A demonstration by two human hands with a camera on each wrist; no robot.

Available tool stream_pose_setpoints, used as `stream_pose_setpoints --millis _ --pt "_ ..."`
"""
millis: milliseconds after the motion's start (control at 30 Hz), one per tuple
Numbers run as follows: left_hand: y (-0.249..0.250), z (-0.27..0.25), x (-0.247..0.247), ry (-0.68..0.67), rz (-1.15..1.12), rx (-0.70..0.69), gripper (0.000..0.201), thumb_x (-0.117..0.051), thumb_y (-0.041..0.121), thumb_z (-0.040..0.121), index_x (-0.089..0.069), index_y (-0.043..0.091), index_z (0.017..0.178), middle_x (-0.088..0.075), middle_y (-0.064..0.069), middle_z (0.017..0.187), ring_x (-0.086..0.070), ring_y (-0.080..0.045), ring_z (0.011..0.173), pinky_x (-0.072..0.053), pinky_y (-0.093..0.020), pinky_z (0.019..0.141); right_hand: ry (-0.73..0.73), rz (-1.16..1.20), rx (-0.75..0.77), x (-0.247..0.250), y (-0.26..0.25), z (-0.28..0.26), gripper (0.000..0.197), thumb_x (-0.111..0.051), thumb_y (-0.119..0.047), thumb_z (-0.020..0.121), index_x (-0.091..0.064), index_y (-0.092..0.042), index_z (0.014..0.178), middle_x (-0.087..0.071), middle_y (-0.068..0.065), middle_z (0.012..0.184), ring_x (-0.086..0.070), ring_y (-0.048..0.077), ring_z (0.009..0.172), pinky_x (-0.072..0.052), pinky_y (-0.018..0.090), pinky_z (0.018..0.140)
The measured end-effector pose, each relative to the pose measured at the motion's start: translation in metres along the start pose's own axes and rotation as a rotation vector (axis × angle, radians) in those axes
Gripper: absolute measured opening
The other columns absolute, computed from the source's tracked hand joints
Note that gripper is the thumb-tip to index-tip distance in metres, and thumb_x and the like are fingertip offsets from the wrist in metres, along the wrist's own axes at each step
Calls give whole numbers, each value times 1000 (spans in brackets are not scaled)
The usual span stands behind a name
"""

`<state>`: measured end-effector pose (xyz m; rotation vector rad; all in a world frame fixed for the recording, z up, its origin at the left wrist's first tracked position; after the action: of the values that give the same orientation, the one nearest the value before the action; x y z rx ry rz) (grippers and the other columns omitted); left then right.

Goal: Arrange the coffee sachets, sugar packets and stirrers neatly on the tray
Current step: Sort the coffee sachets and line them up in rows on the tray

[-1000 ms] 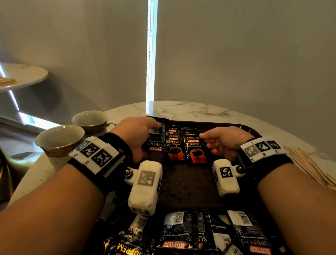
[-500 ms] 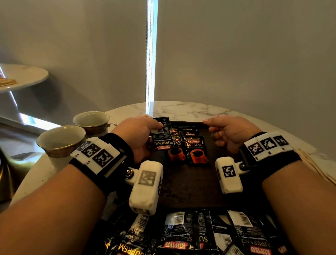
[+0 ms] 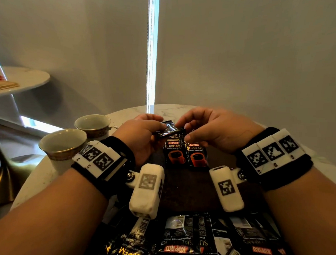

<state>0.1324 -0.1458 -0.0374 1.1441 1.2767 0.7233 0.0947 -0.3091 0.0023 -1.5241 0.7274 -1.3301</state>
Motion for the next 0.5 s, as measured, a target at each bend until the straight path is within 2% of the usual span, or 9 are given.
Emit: stream_pose_setpoints --millis 100,167,233,500 --pt "1 -1 -1 -19 0 -2 19 -52 -10 94 -58 8 94 -59 -12 80 -62 -11 45 -47 -20 40 49 -41 26 -4 -4 -3 33 -86 -11 62 -78 -30 88 -67 17 100 -66 34 93 -57 40 80" --pt "1 -1 0 -21 4 -2 19 -53 -10 94 -59 8 91 -59 -12 80 -63 -11 46 -49 -21 42 78 -56 44 -6 -7 -4 31 -84 -20 58 -78 -30 86 -67 26 109 -66 42 104 -54 54 94" --pt "0 -1 0 -15 18 1 19 -53 -10 93 -59 8 90 -59 -12 82 -64 -11 47 -50 -21 43 89 -74 59 -8 -9 -3 26 -82 -22 58 -79 -29 83 -68 27 106 -66 43 103 -52 60 95" --pt "-2 -4 -1 1 11 39 18 -53 -10 93 -58 7 90 -59 -15 89 -65 -17 57 -52 -21 44 113 -68 78 -5 -8 -4 14 -82 -13 69 -79 -22 80 -75 17 91 -71 38 95 -53 58 94"
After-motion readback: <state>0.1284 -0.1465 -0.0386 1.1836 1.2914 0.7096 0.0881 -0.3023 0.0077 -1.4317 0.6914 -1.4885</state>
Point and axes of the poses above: each hand's wrist, its own z-axis towards the middle knuckle, its own x-axis out of the back of the hand, y = z × x, the point moved 5 cm from there along z, towards the middle knuckle
